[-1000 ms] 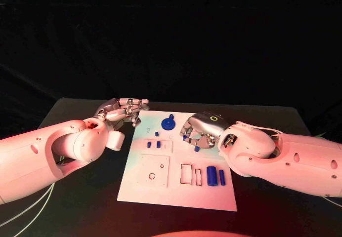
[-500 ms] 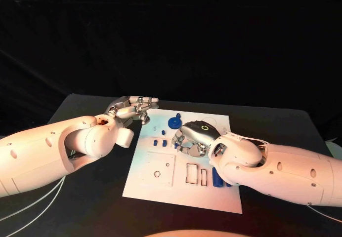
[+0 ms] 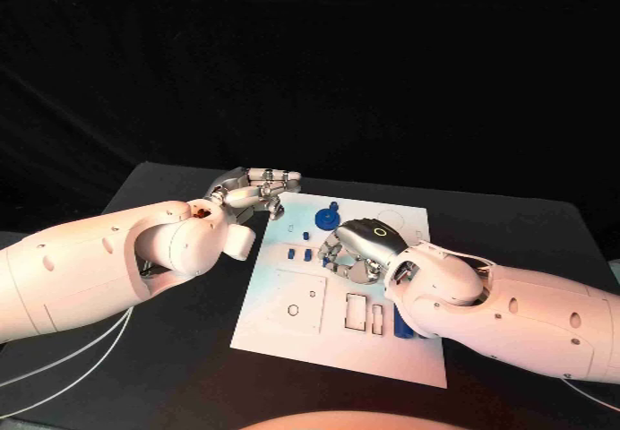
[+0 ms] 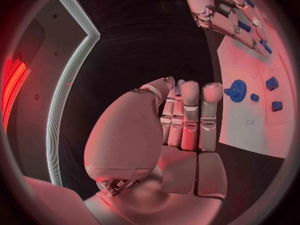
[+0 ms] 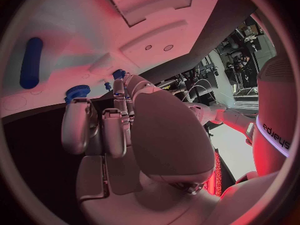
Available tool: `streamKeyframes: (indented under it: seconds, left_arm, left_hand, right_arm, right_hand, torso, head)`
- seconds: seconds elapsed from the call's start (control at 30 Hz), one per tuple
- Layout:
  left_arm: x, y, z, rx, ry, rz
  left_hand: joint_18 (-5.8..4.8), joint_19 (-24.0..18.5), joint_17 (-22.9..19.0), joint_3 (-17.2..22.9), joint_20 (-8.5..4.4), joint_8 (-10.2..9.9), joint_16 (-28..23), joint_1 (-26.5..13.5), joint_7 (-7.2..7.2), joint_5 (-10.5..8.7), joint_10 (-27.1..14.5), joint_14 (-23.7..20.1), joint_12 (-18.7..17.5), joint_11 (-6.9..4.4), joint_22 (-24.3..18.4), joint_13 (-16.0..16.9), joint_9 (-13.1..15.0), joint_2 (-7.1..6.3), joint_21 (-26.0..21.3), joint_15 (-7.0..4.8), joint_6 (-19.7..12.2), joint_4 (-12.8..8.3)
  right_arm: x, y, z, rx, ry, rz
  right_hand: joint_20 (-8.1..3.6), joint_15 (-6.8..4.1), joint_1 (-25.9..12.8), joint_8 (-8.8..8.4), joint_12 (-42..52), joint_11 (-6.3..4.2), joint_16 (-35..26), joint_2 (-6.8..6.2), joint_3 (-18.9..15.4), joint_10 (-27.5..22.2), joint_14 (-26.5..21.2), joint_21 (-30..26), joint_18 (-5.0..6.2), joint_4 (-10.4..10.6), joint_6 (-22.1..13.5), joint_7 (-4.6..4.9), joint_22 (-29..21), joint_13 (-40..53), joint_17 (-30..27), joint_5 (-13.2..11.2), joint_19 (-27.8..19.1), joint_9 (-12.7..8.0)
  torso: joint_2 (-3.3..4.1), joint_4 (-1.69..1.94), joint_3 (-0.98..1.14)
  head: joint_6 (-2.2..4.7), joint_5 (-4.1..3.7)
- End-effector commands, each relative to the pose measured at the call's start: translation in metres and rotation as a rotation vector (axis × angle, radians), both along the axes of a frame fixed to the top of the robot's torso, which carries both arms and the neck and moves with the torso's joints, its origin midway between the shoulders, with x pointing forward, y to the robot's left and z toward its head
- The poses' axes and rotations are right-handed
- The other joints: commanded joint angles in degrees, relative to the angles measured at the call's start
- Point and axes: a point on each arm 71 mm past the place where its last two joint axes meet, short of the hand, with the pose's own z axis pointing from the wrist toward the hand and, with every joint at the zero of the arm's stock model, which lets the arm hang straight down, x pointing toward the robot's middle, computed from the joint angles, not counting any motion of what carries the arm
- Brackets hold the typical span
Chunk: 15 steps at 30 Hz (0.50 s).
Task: Assemble the parts on the task board
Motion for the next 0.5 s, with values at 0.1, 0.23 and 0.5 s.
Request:
streamKeyframes:
  seconds: [0.1, 0.23, 0.5]
  left_arm:
    - [0.0004, -0.0012, 0.0011, -0.004, -0.013, -0.003]
    - [0.0006, -0.0008, 0.0011, -0.003, -0.013, -0.002]
    - [0.0005, -0.0006, 0.0012, -0.003, -0.013, -0.002]
  left_hand:
    - [0.60, -0.18, -0.08, -0.39, 0.07, -0.17, -0.33, -0.27, 0.04, 0.11, -0.39, -0.43, 0.19, 0.05, -0.07, 0.08, -0.05, 0.47, -0.18, -0.02, -0.17, -0.04]
    - [0.60, -0.18, -0.08, -0.39, 0.07, -0.17, -0.33, -0.27, 0.04, 0.11, -0.39, -0.43, 0.19, 0.05, -0.07, 0.08, -0.05, 0.47, -0.18, -0.02, -0.17, -0.04]
    - [0.60, -0.13, -0.21, -0.46, 0.09, -0.15, -0.38, -0.30, 0.03, 0.12, -0.45, -0.47, 0.27, 0.05, -0.07, 0.13, -0.06, 0.50, -0.20, -0.01, -0.18, -0.03]
  right_arm:
    - [-0.0003, 0.0010, 0.0003, 0.007, -0.008, 0.007]
    - [0.0002, 0.0008, 0.0001, 0.006, -0.010, 0.005]
    - [-0.0015, 0.0025, 0.0004, 0.002, -0.004, 0.011]
  right_hand:
    - [0.06, -0.30, -0.35, 0.19, -0.21, 0.07, 0.23, -0.10, 0.36, 0.35, 3.54, 0.24, -0.77, -0.10, 0.47, 0.05, 8.87, 0.03, 3.07, -0.27, 0.32, 0.10]
    - [0.06, -0.30, -0.42, 0.19, -0.22, 0.07, 0.28, -0.12, 0.41, 0.37, 3.55, 0.27, -0.78, -0.13, 0.47, 0.05, 8.89, 0.02, 3.13, -0.30, 0.33, 0.11]
    - [0.08, -0.29, -0.76, 0.21, -0.24, 0.06, 0.33, -0.17, 0.59, 0.49, 3.57, 0.40, -0.80, -0.26, 0.53, 0.03, 8.97, 0.02, 3.17, -0.48, 0.40, 0.15]
  torso:
    - [0.00, 0.05, -0.01]
    - [0.04, 0.09, -0.06]
    - [0.03, 0.10, -0.08]
  head:
    - [-0.04, 0.24]
    - [-0.04, 0.28]
    - [-0.33, 0.45]
